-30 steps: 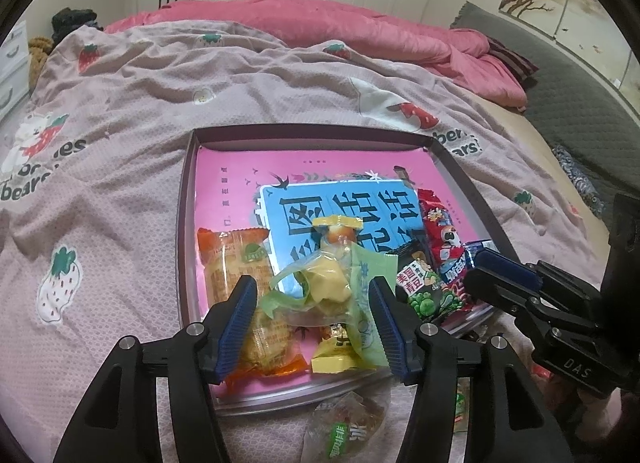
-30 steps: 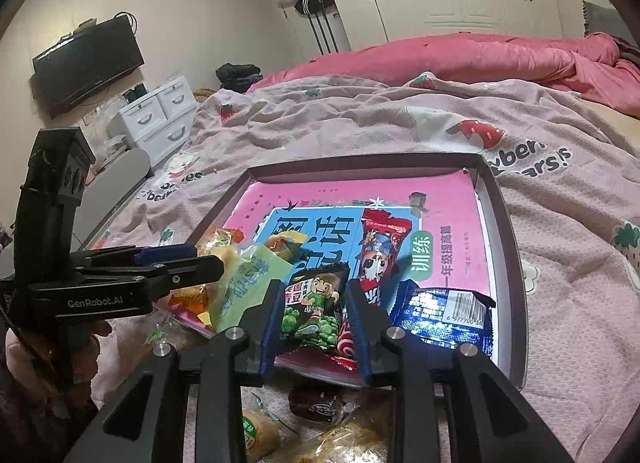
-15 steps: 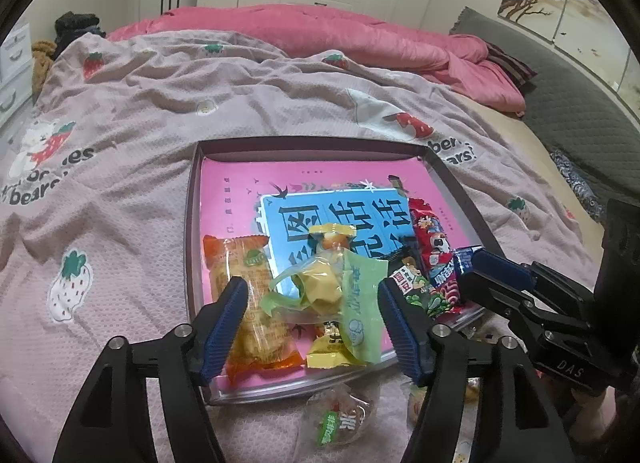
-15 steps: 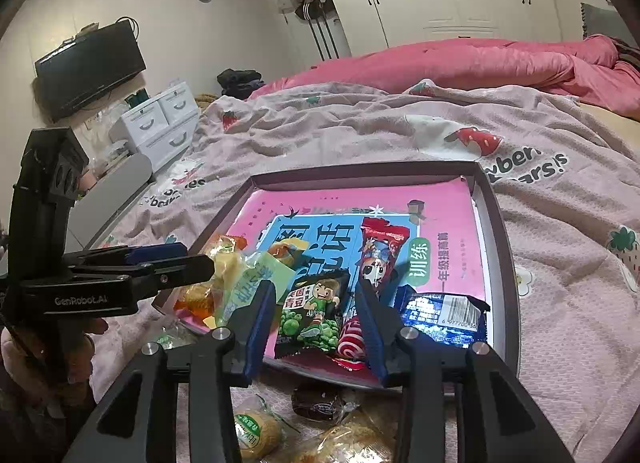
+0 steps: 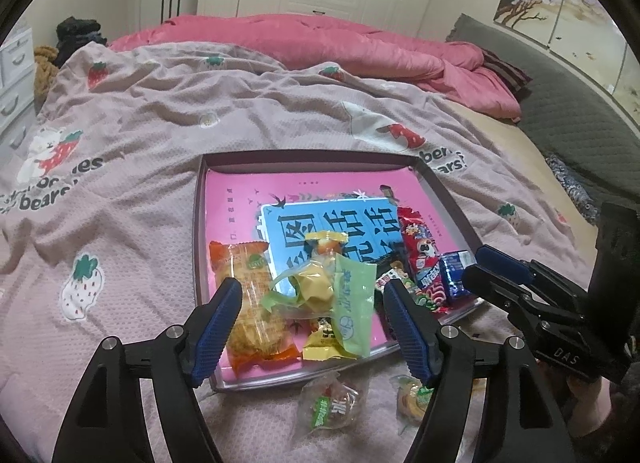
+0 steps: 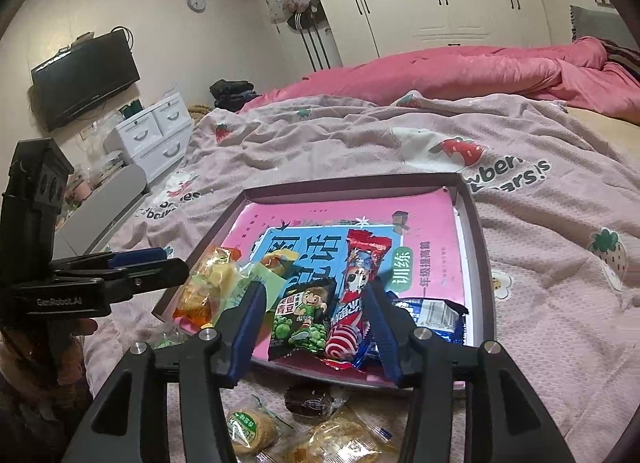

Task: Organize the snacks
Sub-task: 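Open both tools to release the candy bag and pea bag in the tray, then withdraw both open tools from the tray toward the loose snacks on the bed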

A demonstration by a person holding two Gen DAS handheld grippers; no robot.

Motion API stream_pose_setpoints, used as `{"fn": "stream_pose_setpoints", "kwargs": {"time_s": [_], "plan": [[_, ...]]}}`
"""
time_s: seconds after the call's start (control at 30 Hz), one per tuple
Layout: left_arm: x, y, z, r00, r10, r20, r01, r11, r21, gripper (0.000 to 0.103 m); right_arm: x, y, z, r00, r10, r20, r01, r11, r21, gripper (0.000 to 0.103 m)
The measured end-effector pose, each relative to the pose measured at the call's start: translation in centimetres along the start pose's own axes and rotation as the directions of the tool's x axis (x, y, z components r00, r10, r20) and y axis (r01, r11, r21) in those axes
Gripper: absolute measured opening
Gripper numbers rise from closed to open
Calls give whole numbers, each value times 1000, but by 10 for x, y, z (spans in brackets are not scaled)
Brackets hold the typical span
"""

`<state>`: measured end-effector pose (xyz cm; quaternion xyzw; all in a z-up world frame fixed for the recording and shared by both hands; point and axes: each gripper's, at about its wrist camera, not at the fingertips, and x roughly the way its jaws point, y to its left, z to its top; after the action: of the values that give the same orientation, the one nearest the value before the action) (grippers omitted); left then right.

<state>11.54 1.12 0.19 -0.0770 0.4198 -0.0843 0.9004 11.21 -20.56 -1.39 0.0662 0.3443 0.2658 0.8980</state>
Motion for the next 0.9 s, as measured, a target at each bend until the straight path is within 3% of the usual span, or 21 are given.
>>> {"fn": "stream_pose_setpoints", "kwargs": {"time_s": [0.9], "plan": [[-35, -19, -5, 999, -33, 41, 32, 999, 40, 75, -40, 6, 0, 998, -35, 47, 35, 999, -6, 55]]}}
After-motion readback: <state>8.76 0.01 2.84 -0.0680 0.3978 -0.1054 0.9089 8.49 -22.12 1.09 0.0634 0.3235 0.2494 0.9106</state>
